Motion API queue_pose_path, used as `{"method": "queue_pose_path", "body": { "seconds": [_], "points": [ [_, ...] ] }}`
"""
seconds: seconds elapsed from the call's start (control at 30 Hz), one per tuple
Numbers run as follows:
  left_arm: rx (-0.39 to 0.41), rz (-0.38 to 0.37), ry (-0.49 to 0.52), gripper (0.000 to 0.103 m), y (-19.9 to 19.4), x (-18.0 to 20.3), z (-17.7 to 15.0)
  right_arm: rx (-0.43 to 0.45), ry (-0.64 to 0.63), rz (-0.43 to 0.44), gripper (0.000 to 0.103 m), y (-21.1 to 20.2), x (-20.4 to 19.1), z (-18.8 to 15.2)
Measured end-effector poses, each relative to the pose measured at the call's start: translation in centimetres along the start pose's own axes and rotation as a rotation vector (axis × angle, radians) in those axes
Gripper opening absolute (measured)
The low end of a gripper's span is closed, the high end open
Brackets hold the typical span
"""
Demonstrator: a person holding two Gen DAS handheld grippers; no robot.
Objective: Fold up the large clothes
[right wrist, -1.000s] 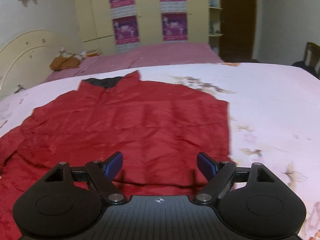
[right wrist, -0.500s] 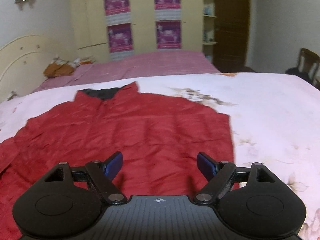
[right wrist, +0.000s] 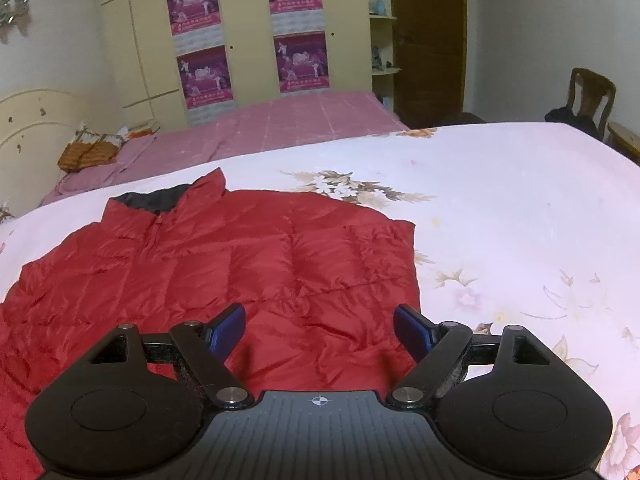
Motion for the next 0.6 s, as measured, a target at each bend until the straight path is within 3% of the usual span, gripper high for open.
{"method": "queue_pose_path", "body": {
  "seconds": [0.17, 0.3, 0.47, 0.6],
  "points": [
    [-0.084, -0.163, 0.240, 0.009, 5.0, 10.5, -1.7, 0.011, 0.048, -0.005, 0.081, -0.2, 1.7, 0.6],
    [-0.112, -0.236, 0.402, 0.009, 6.5, 17.3, -4.3, 0.013, 0.142, -0.012, 0.081, -0.3, 4.4, 1.5],
    [-0.156, -0.309, 0.546, 0.009, 7.4, 23.1, -8.0, 0.020, 0.217, -0.017, 0.081, -0.4, 7.4, 2.9],
    [-0.178, -0.345, 0.580, 0.009, 8.7, 26.3, -9.0, 0.020, 0.243, -0.024, 0.081, -0.4, 9.3, 3.3]
  ]
}}
Point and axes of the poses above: each gripper's, at about its wrist camera, not at the fingertips, and y roughly the way its jaws point, x to its right, z to its top, the point moved 3 cm from there along y, roughly the way its jaws point, and after that the axes turned 14 degrees about y, right-handed, at the moved point
